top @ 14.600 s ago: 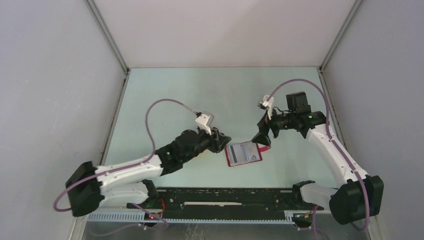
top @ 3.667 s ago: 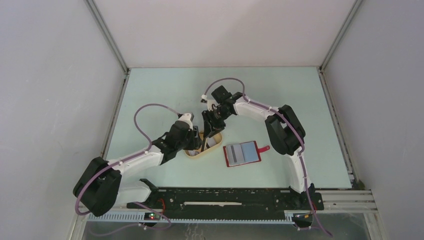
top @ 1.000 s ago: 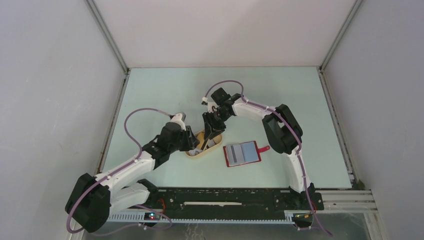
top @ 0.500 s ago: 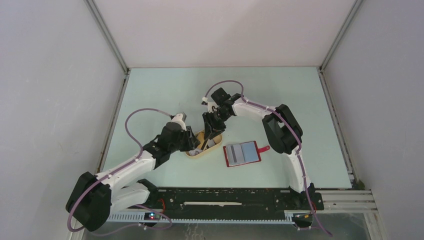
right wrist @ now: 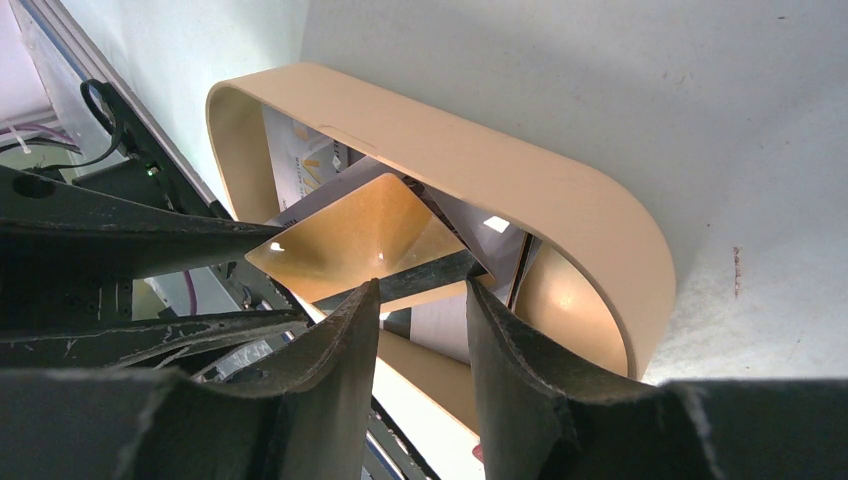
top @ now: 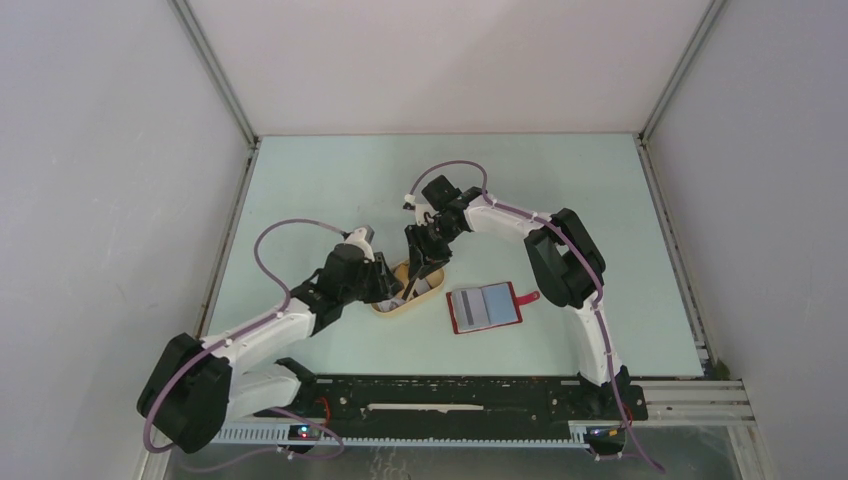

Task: Put the credit cards into the card holder
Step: Pick up the credit card from the storage box, then insert the credit card into the card holder.

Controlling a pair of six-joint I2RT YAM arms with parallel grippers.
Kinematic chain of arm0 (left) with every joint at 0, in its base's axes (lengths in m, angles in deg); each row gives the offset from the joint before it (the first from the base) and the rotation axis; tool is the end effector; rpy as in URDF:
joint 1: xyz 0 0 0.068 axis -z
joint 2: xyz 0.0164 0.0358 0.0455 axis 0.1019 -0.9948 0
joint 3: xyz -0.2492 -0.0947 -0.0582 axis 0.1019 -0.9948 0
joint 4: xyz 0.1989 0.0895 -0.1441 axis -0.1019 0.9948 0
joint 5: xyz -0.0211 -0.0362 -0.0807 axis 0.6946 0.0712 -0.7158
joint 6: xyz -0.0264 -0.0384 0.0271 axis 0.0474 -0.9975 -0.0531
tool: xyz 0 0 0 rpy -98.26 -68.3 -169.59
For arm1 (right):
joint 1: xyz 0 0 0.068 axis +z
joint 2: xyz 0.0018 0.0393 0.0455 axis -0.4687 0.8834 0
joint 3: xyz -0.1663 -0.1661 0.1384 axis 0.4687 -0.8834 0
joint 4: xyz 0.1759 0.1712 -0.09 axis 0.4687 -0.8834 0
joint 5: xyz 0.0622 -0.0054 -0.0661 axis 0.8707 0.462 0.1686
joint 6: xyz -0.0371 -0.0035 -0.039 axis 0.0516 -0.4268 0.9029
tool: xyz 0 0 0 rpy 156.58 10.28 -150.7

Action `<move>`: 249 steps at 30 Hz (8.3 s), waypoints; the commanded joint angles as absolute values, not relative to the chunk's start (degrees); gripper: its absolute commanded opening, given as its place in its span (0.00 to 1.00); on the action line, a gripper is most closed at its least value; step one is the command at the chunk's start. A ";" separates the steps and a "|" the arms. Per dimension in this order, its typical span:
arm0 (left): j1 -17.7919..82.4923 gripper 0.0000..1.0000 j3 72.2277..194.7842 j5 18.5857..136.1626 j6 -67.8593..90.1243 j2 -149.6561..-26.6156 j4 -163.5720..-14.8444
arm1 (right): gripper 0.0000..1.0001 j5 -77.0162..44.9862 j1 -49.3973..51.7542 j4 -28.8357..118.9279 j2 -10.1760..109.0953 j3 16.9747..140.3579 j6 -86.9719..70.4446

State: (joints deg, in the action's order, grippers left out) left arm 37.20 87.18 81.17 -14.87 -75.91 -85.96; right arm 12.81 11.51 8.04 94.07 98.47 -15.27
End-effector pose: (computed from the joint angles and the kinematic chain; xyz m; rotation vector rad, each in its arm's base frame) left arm 0.1845 -0.1157 0.1802 -0.0833 2.3434 -0.7157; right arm 0.3375 0.3052 0.1611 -0.8206 2.7690 1.1014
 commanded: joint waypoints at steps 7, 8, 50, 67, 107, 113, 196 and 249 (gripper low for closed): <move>35.75 0.19 83.74 79.04 -19.15 -79.64 -95.04 | 0.47 10.40 12.49 6.95 95.84 98.79 -13.46; 35.69 0.12 83.48 79.11 -19.25 -79.65 -95.28 | 0.47 10.44 12.48 6.99 95.53 98.75 -13.24; 44.45 0.00 80.90 70.99 -19.93 -64.72 -140.79 | 0.99 55.39 -16.37 19.86 37.94 66.89 6.69; 51.79 0.00 86.54 76.86 -28.43 -83.81 -164.25 | 0.82 47.01 -8.89 47.94 41.67 61.21 -26.14; 53.32 0.61 81.26 82.47 -23.64 -81.73 -155.14 | 0.00 51.43 -14.33 36.51 41.00 61.13 -11.83; 53.36 0.69 84.22 85.52 -9.87 -69.74 -122.76 | 0.00 46.76 -14.94 20.18 41.86 61.03 1.02; 57.56 0.11 94.85 79.13 -12.71 -103.39 -109.78 | 0.00 34.31 -22.06 10.96 67.49 57.86 6.72; 56.85 0.11 93.29 77.87 -13.40 -102.34 -111.18 | 0.00 21.69 -14.45 6.92 74.65 59.72 5.46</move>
